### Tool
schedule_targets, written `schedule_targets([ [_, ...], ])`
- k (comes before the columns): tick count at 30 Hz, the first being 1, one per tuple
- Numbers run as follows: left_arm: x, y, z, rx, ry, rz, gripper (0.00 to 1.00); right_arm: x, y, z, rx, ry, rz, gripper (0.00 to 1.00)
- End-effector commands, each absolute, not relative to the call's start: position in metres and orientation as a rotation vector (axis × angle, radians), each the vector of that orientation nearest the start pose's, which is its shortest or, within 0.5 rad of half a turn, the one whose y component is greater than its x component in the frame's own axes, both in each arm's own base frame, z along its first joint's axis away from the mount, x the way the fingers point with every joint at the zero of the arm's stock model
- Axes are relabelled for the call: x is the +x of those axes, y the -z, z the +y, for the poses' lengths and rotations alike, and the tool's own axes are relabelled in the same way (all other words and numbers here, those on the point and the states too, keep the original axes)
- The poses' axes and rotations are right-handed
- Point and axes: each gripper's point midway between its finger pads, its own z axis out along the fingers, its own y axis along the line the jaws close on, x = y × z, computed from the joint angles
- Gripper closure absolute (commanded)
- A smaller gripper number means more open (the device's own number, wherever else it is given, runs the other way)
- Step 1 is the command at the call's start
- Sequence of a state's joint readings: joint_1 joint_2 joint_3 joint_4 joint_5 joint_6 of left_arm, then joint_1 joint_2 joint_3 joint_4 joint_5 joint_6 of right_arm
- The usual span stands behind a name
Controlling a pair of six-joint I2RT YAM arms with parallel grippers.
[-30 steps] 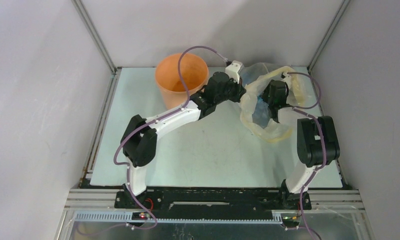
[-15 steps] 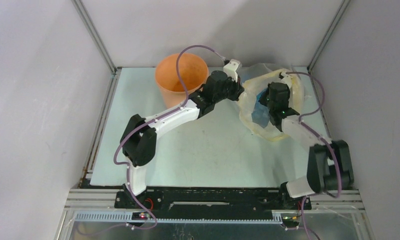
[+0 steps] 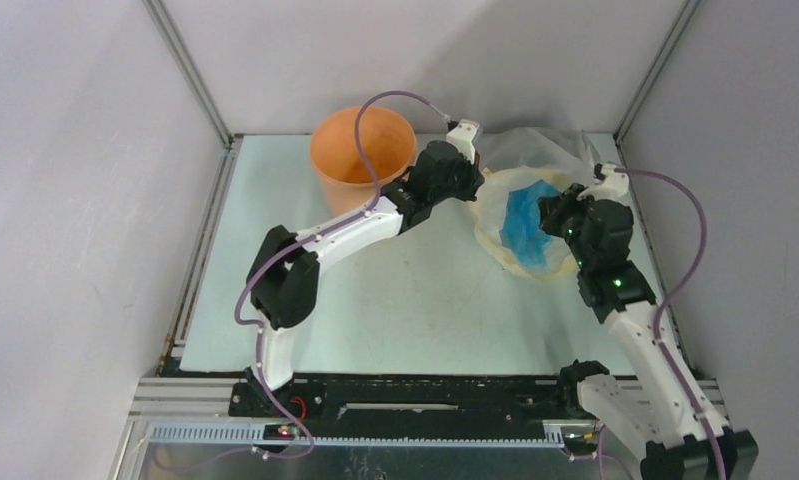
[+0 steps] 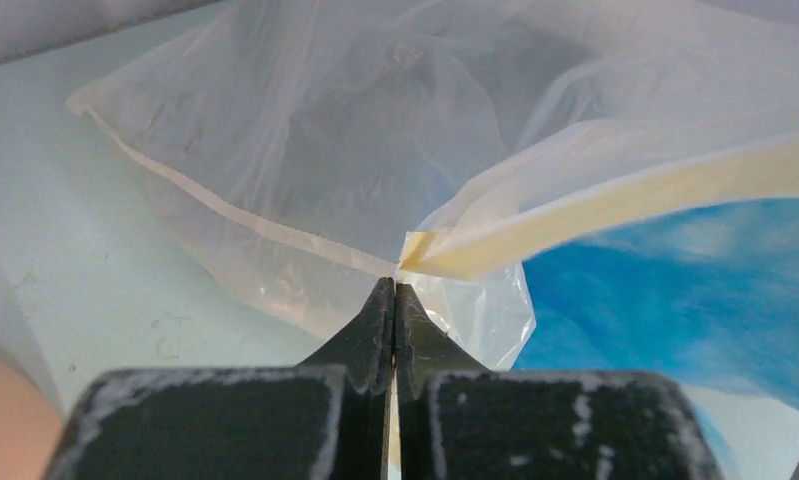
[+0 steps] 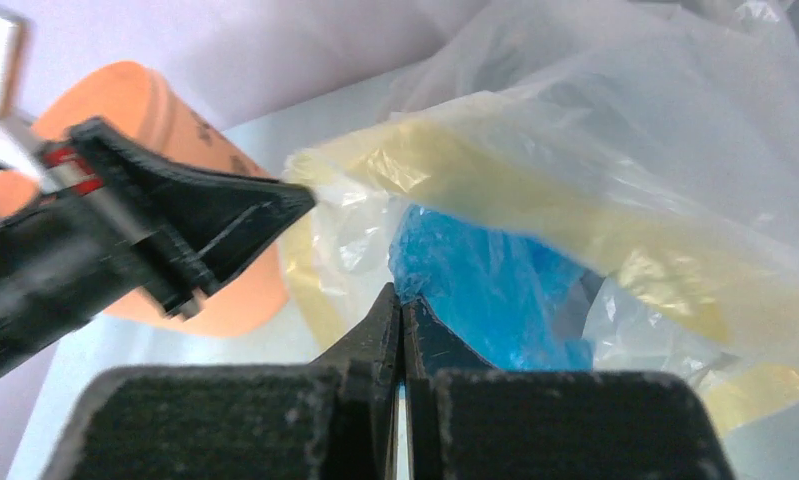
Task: Put the trash bags into the trash bin
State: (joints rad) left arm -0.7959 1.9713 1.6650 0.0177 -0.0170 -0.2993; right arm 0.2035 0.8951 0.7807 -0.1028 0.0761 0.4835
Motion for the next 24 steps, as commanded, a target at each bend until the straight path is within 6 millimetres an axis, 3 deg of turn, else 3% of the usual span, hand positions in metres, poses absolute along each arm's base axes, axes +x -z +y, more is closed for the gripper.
schedule_targets([
  [1, 0.426, -0.239, -0.439, 0.418, 0.729, 1.861, 1.0, 0.306, -0.285, 0.084, 0.196, -0.498, 1.783, 1.0],
  [9, 0.441, -0.213, -0.451, 0.427, 0.696, 1.902, 1.0, 0.262, -0.35, 0.12, -0.043, -0.708, 1.702, 1.0],
  [12, 0.449, -0.208, -0.458, 0.437, 0.688, 1.909, 1.0, 0.245, -0.365, 0.134, -0.132, -0.783, 1.693, 1.0],
  [17, 0.458, -0.234, -0.459, 0.448, 0.697, 1.855, 0.99, 0.226, -0.364, 0.152, -0.228, -0.874, 1.72, 1.0],
  [19, 0.458, -0.25, -0.457, 0.46, 0.695, 1.827, 0.91, 0.224, -0.354, 0.161, -0.259, -0.904, 1.762, 1.0],
  [21, 0.453, -0.268, -0.452, 0.469, 0.691, 1.803, 0.73, 0.221, -0.346, 0.176, -0.329, -0.951, 1.792, 1.0],
  [24, 0.441, -0.288, -0.442, 0.482, 0.691, 1.794, 0.54, 0.216, -0.338, 0.197, -0.439, -0.99, 1.802, 1.0],
])
